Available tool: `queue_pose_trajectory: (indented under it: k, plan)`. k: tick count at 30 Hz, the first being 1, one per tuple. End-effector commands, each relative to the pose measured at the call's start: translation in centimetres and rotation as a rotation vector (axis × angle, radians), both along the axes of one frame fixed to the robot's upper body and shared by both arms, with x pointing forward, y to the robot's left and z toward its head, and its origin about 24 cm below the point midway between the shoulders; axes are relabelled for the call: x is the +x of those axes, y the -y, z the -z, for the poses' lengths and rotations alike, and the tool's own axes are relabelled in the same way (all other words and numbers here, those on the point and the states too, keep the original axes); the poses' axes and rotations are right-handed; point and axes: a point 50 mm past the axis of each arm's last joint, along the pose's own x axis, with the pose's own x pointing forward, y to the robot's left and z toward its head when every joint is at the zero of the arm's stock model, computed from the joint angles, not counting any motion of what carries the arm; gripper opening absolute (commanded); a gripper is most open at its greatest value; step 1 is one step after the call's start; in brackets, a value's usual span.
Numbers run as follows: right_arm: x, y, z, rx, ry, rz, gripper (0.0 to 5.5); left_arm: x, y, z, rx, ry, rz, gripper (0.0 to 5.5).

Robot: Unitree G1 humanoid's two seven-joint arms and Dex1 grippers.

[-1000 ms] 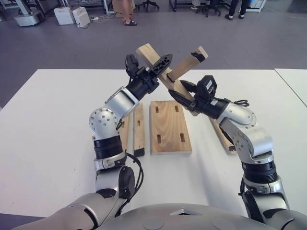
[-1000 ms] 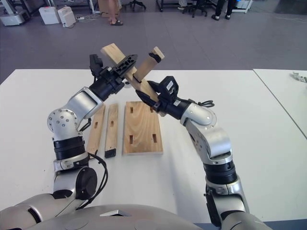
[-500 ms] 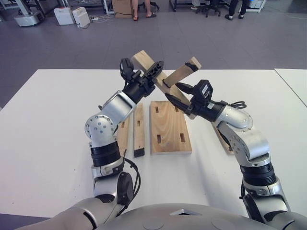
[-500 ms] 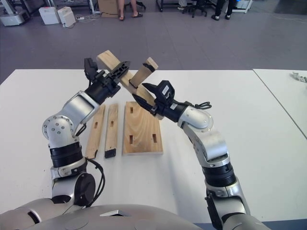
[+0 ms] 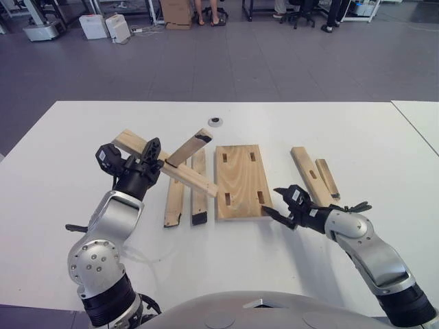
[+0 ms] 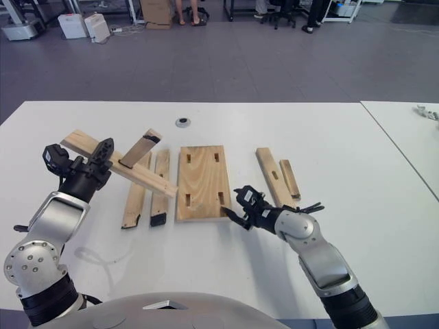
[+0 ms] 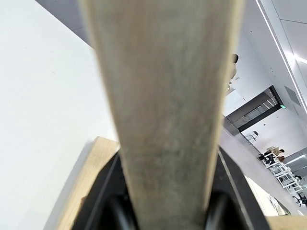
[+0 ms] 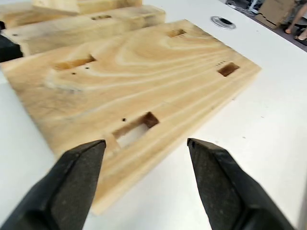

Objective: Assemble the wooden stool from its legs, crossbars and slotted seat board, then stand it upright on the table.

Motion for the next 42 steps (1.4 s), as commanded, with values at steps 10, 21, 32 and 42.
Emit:
queue_pose_trajectory:
  k: [10, 21, 32, 42]
  plan:
    - [0.1, 1.0, 1.7, -0.148, -0.012, -0.023, 3.18, -0.1, 2.3, 2.2, 0.05, -0.099, 0.013, 1.01]
    - [0.7, -3.4, 2.3, -0.044, -0.016, -0.135, 3.18, 0.1, 2.7, 2.1, 0.247, -0.007, -0.007, 1.01]
    - [1.3, -2.9, 2.5, -0.07, -0.011, -0.115, 3.18, -0.1, 4.4, 2.8, 0.479, 0.096, 0.101, 1.01]
    - [2.0, -2.8, 2.3, -0.091, 0.027, -0.103, 3.18, 0.6, -0.2, 3.3, 0.53, -0.039, 0.036, 1.01]
